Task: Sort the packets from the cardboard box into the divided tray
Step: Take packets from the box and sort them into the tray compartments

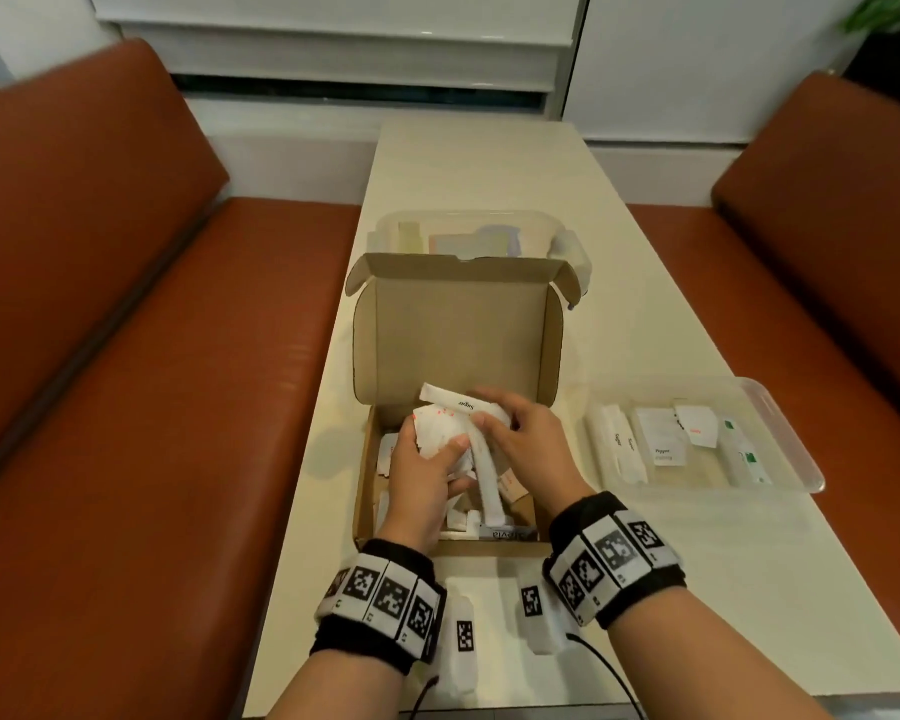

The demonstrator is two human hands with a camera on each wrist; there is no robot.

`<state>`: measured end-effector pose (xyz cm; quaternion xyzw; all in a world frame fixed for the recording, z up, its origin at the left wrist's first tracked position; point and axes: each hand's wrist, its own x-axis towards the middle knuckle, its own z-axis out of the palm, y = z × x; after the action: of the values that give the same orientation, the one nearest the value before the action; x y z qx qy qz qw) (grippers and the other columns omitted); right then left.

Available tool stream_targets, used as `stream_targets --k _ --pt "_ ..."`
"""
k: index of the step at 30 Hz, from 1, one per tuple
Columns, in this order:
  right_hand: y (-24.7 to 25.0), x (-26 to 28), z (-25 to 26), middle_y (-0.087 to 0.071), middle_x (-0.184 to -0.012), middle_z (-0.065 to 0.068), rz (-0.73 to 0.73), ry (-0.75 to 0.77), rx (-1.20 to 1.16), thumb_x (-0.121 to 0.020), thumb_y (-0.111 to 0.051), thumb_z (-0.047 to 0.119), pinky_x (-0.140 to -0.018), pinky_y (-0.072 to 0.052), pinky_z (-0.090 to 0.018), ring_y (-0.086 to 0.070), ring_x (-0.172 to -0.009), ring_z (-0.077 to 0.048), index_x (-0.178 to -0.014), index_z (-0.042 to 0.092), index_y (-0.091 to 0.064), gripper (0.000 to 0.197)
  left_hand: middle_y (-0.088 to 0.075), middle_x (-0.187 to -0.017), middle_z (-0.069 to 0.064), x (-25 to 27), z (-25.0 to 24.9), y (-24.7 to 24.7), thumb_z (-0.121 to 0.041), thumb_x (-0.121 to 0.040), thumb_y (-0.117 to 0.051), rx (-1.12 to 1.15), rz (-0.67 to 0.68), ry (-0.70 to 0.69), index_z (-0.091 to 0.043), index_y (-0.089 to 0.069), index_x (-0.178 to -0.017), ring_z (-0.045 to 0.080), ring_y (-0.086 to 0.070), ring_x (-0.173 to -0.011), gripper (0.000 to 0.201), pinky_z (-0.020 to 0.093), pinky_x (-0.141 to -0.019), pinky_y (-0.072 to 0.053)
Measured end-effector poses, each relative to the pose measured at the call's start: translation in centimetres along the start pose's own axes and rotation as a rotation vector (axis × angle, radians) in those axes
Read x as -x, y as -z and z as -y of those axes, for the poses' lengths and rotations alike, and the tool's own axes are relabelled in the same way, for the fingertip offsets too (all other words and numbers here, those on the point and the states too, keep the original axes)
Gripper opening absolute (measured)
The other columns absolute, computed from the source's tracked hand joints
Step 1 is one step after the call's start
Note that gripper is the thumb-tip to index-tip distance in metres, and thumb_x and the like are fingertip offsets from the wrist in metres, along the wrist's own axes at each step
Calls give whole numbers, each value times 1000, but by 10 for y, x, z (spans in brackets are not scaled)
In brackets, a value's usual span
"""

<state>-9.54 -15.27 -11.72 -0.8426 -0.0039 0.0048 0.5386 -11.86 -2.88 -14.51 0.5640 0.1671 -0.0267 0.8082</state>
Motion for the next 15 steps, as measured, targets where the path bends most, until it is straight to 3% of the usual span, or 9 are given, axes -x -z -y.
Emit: stream_targets --k 3,5,8,12,15 --pt "3 -1 -2 -70 -89 7 -5 3 25 -91 -60 20 -68 -50 -14 -62 -80 -6 -107 22 -71 19 -63 -114 4 -1 2 4 -5 -90 -60 -51 -5 -64 -23 -51 -122 19 -65 -101 38 21 -59 -55" --pt "4 -1 -3 -70 -85 8 7 -13 33 -91 -60 19 -67 -48 -13 -62 -79 -6 -101 21 -73 16 -64 -113 5 -4 2 6 -4 -89 -60 -118 -37 -102 -21 -52 -121 20 -65 -101 37 32 -69 -59" --pt "7 -2 -5 -70 -84 5 21 -38 68 -90 -61 19 -68 -50 -19 -63 -79 -9 -100 19 -73 16 -64 -111 5 -8 2 11 -5 -88 -61 -238 -113 -174 -24 -54 -116 23 -63 -103 35 46 -86 -55" --pt "13 -5 -12 -62 -72 7 64 -113 228 -88 -63 15 -48 -36 -6 -53 -62 -2 -100 16 -73 16 -60 -120 3 -13 -3 17 -10 -90 -61 -326 -272 -232 -21 -49 -126 23 -59 -110 40 41 -94 -51" --pt "11 -4 -14 -62 -73 3 212 -152 350 -90 -61 14 -43 -38 -5 -52 -57 -3 -100 13 -73 16 -58 -126 5 -15 -10 18 -13 -91 -62 -334 -355 -289 -16 -46 -134 20 -56 -112 47 32 -94 -48"
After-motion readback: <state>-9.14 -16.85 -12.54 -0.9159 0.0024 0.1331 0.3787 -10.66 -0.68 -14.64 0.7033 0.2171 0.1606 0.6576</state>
